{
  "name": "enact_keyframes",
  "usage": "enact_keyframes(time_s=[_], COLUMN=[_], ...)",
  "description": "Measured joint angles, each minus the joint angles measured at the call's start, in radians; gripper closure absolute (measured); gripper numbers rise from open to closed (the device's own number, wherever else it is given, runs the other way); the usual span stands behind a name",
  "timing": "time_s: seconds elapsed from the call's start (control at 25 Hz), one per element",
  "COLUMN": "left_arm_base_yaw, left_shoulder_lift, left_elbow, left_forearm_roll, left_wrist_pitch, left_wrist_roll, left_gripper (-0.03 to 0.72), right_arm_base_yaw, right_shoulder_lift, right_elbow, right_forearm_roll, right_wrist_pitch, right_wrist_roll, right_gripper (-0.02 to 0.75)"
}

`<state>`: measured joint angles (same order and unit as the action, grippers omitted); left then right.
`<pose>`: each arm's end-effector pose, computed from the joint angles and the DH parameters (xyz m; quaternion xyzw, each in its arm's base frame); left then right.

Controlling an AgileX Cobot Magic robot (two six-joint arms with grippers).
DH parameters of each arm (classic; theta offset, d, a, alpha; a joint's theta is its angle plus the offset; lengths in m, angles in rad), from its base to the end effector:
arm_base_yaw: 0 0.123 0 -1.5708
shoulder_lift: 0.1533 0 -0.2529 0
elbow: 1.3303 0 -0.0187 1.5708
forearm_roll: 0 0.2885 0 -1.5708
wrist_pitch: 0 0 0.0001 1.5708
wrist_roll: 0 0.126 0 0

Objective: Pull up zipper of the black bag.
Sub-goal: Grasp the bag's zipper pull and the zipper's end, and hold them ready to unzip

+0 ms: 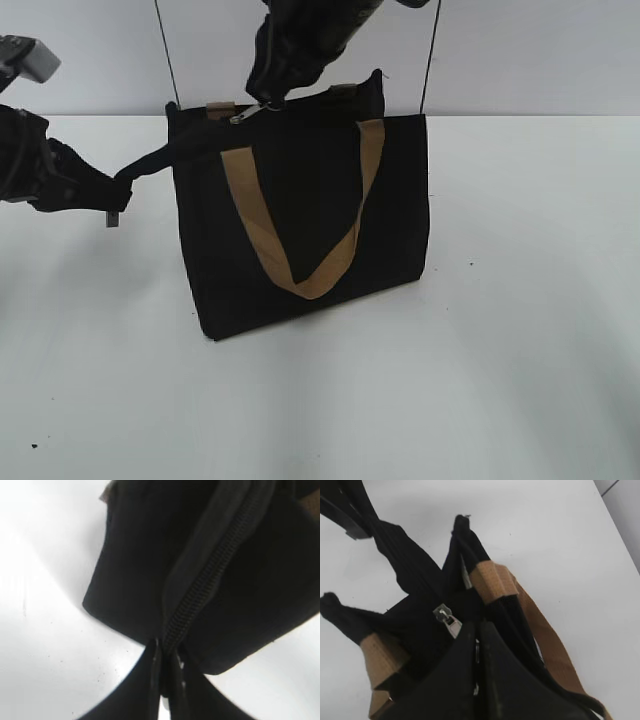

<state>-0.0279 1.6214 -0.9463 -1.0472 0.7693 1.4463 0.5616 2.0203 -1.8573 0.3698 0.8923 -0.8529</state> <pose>0.3503 -0.0858 0.1396 0.3418 0.8527 -0.2314 0.3202 0.4080 0.2986 0.2309 -0.5584 0.7575 0.1268 0.3135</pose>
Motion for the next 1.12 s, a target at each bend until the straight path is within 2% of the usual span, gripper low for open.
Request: enact_keyframes(time_s=[0.24, 0.52, 0.84, 0.92, 1.0, 1.04, 1.12], left_arm_base_yaw=[0.006, 0.006, 0.006, 0.006, 0.008, 0.008, 0.008], left_shoulder_lift=[0.0, 0.0, 0.0, -0.002, -0.013, -0.021, -0.049], left_elbow=[0.0, 0.0, 0.0, 0.0, 0.0, 0.0, 0.0], left_forearm_roll=[0.033, 0.034, 0.027, 0.028, 0.031, 0.03, 0.027], left_wrist_pitch=[0.001, 0.001, 0.004, -0.001, -0.005, -0.007, -0.021], left_wrist_roll=[-0.031, -0.037, -0.037, -0.037, -0.037, -0.038, -0.061], left_gripper=[0.676, 0.676, 0.676, 0.659, 0.591, 0.539, 0.379], right_arm_base_yaw=[-0.046, -0.1, -0.107, -0.11, -0.115, -0.116, -0.116], right_shoulder_lift=[-0.003, -0.01, -0.021, -0.036, -0.062, -0.075, -0.097], right_elbow=[0.0, 0.0, 0.0, 0.0, 0.0, 0.0, -0.001], right_forearm_roll=[-0.122, -0.358, -0.359, -0.305, -0.215, -0.17, -0.103], right_wrist_pitch=[0.062, 0.131, 0.139, 0.139, 0.139, 0.138, 0.139], right_wrist_roll=[0.029, 0.099, 0.124, 0.112, 0.099, 0.098, 0.099], right_gripper=[0.751, 0.751, 0.747, 0.689, 0.558, 0.478, 0.358])
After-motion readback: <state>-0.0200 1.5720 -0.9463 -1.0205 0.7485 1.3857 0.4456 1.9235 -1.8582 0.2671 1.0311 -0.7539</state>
